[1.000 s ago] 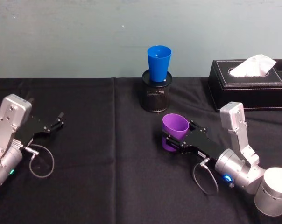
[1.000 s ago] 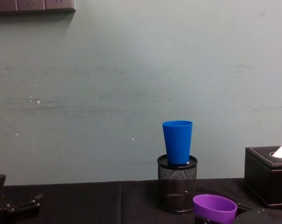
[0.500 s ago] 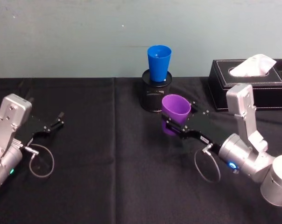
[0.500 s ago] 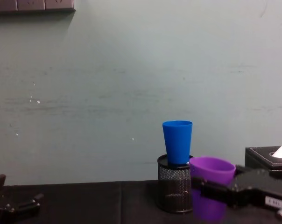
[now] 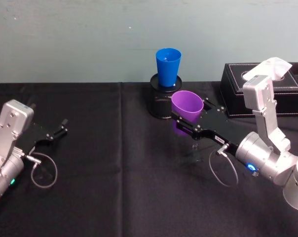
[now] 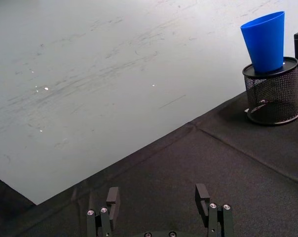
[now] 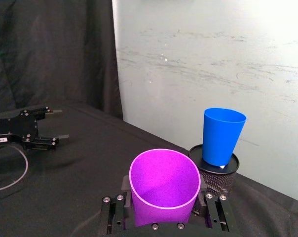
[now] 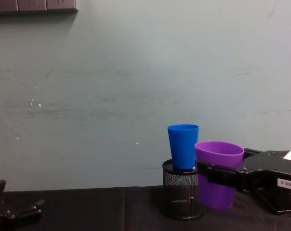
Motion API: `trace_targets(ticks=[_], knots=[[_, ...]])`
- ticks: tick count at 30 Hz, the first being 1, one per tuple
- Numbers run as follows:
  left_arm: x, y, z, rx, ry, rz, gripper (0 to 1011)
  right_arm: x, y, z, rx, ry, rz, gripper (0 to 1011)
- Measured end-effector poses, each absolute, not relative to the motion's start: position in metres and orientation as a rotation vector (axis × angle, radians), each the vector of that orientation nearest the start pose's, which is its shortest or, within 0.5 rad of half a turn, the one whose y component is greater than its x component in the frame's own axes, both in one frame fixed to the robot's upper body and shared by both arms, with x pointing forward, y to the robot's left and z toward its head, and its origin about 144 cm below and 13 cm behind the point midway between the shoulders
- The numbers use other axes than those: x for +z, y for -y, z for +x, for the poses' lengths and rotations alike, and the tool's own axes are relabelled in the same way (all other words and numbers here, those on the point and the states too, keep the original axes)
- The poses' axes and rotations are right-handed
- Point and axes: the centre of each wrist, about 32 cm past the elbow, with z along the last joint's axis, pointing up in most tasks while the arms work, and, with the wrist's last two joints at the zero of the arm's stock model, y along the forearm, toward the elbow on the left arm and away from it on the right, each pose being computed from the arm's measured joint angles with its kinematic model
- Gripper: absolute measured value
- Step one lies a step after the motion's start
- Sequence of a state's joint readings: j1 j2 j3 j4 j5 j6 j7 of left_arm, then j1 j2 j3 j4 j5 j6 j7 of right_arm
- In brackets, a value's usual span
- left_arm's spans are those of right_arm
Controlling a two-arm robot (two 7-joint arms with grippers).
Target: Pick up one cup with a gripper and tap it against the other cup.
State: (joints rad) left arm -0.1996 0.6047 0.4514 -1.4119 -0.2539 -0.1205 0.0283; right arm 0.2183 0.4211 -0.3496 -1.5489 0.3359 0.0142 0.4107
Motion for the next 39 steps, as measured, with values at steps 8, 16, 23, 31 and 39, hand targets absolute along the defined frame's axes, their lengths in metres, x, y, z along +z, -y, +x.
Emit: trace_targets(ticks=[8, 16, 23, 31, 39], knots=[[1.1398, -0.3096, 0.4886, 1.248, 0.285, 0.304, 1000, 1.1892, 0.2498, 0.5027, -0.855, 0.115, -0.074, 735], [1.1398, -0.3097, 0.4886, 1.248, 0.285, 0.305, 1000, 1.1886, 0.2496, 0.5028, -0.855, 0.115, -0.073, 735], [1.1398, -0.3097, 0.4886, 1.248, 0.285, 0.305, 1000, 1.1882, 0.2495, 0.5028, -0.854, 0.115, -0.072, 735], [1.1398, -0.3097, 0.4886, 1.248, 0.285, 0.304, 1000, 1.188, 0.2494, 0.5028, -0.855, 0.114, -0.071, 735], [1.1398, -0.3097, 0.4886, 1.248, 0.285, 0.304, 1000, 1.1879, 0.2494, 0.5029, -0.855, 0.114, -0.07, 735]])
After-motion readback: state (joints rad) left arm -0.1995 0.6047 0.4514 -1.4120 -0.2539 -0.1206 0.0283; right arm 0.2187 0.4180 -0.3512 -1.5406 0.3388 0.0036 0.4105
